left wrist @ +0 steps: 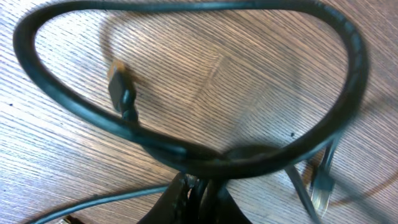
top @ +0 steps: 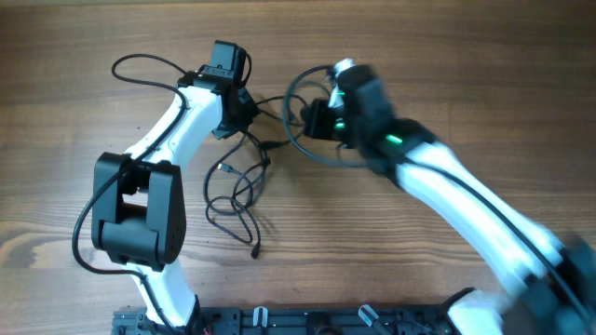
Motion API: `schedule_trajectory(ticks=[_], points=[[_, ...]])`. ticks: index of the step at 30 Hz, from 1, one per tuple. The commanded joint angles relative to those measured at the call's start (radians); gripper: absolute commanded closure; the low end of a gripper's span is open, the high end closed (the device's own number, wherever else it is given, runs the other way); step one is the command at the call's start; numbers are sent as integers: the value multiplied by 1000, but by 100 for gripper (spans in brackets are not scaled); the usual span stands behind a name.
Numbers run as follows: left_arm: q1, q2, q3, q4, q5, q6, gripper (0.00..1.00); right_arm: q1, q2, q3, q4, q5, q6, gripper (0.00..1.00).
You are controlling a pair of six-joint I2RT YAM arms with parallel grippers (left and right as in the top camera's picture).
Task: Untangle cables
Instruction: 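Pull the right gripper far right, drawing a long black cable out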
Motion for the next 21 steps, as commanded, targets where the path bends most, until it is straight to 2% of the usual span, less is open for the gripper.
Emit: schedule_trajectory(ticks=[1, 5, 9, 11, 13, 17, 18, 19, 21], points=[[3, 11, -6, -1, -39, 11, 87, 10, -240, 14, -26, -22, -201, 96], [3, 11, -6, -2, -38, 11, 82, 10, -397, 14, -60, 82, -239, 96], [6, 7, -6, -20, -29, 35, 61, 10, -483, 14, -122, 193, -239, 96], [9, 5, -6, -19, -19, 58, 46, 10, -503, 14, -160, 235, -240, 96], [15, 5, -6, -19, -19, 58, 35, 10, -507, 14, -182, 248, -245, 96], [48, 5, -6, -23, -42, 60, 14, 10, -507, 14, -173, 267, -283, 96], [63, 5, -6, -24, -41, 60, 6, 10, -511, 14, -159, 274, -283, 96], [78, 5, -6, -28, -41, 59, 2, 10, -517, 14, -140, 274, -284, 96], [113, 5, -6, -39, -36, 56, 0, 10, -531, 14, -86, 273, -291, 96]])
